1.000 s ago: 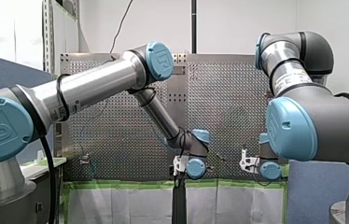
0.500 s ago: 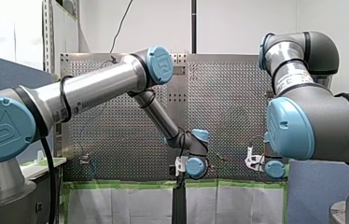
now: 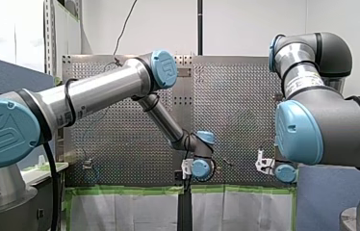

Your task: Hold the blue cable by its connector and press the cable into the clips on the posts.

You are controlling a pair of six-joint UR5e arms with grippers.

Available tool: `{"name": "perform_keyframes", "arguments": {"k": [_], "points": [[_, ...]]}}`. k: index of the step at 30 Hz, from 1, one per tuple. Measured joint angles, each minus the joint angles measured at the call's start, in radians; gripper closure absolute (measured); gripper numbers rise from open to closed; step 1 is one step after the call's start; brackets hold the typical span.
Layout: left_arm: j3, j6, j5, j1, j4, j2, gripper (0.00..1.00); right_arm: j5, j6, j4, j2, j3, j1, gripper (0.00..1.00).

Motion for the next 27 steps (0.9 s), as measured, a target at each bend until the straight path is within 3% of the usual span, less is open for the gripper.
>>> {"name": "perform_keyframes", "arguments": {"k": [10, 27], "points": [[0.054, -0.006, 0.015, 0.009, -0.035, -0.044, 1.00, 0.000, 0.001, 0.002, 0.001, -0.013, -0.001, 1.00], [0.110, -0.018, 0.023, 0.036, -0.047, -0.048, 1.00, 0.001, 0.005, 0.004, 0.004, -0.041, -0.002, 1.00]]}}
